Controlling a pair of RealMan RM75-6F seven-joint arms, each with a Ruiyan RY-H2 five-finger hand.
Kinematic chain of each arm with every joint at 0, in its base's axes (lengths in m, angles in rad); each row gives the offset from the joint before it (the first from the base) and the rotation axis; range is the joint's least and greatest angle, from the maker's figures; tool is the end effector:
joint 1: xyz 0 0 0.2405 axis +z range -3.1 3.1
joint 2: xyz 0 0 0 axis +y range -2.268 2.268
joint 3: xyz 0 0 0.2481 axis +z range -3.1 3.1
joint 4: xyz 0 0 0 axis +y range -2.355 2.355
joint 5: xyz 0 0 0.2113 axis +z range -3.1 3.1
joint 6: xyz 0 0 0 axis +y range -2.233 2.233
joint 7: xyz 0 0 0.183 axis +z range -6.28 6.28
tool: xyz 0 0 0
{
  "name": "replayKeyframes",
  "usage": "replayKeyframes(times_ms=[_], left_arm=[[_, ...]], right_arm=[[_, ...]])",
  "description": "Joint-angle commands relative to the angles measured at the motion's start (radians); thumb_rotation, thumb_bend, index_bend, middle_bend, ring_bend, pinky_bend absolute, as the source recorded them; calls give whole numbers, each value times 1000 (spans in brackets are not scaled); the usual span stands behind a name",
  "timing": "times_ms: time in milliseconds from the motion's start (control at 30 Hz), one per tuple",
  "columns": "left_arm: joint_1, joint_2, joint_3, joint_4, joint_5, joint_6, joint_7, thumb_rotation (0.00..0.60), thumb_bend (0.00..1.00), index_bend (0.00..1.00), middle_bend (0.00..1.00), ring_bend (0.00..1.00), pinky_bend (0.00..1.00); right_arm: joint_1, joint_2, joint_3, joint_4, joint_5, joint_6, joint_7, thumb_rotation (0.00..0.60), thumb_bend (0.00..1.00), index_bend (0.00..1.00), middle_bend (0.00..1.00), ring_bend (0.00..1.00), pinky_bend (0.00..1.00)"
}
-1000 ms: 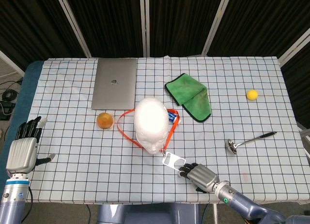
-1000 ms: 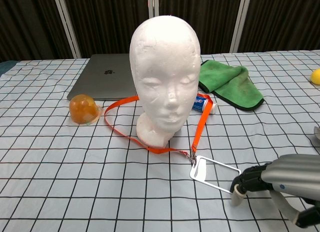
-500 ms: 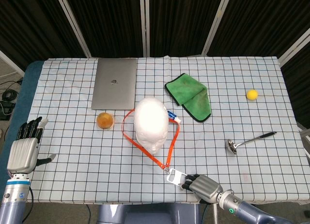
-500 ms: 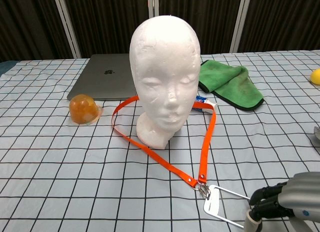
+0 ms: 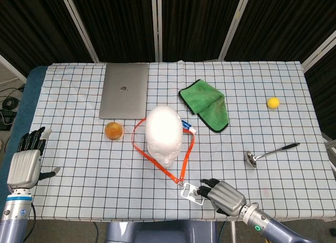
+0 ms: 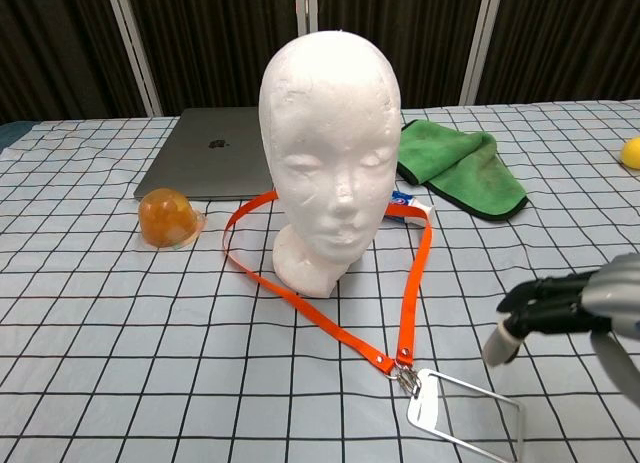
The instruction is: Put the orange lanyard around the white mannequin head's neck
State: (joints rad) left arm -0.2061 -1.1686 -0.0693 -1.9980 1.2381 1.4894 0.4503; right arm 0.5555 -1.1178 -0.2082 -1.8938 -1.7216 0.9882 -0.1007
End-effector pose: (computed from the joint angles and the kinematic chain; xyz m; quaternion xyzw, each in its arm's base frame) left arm -0.2330 0.2407 0.1215 -0.5795 -0.4227 -0.3546 0.5998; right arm -0.1674 -0.2076 0.0143 0.8528 -0.3545 0.3064 0.2307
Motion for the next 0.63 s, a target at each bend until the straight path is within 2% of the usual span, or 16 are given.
replayKeyframes(times_ms=[33, 100, 167, 233, 267, 333, 400, 467, 633], left_arm=[[6, 3, 4, 3, 14, 4, -10, 600, 0, 0, 0, 0, 0], [13, 6, 9, 6, 31, 10, -23, 600, 0, 0, 0, 0, 0], [19, 8, 14, 8, 49, 17, -35, 600, 0, 0, 0, 0, 0], [27, 11, 24, 17, 81, 25, -51, 600, 0, 0, 0, 0, 0], [32, 12, 29, 23, 95, 29, -59, 600, 0, 0, 0, 0, 0], [41, 15, 41, 30, 117, 33, -77, 600, 0, 0, 0, 0, 0], [49, 18, 49, 35, 132, 36, -89, 600, 0, 0, 0, 0, 0], [60, 22, 58, 41, 149, 43, -101, 600, 0, 0, 0, 0, 0], [83, 20, 88, 77, 209, 58, -121, 600, 0, 0, 0, 0, 0]], right_arm=[[-64, 64, 10, 30, -32, 137, 27, 600, 1000, 268, 256, 125, 226], [-110, 89, 14, 53, -41, 230, 46, 600, 986, 258, 228, 119, 213], [-153, 107, 17, 66, -31, 306, 65, 600, 873, 237, 175, 84, 170], [-208, 122, 15, 78, -26, 390, 85, 600, 625, 203, 102, 28, 85], [-232, 124, 16, 84, -22, 424, 90, 600, 459, 176, 57, 7, 40], [-281, 115, 24, 99, -16, 499, 105, 600, 183, 105, 5, 0, 0], [-318, 103, 31, 116, -11, 553, 117, 600, 47, 43, 0, 0, 0], [-356, 87, 44, 138, 2, 604, 108, 600, 1, 7, 0, 0, 0], [-410, 41, 78, 183, 10, 683, 99, 600, 0, 0, 0, 0, 0]])
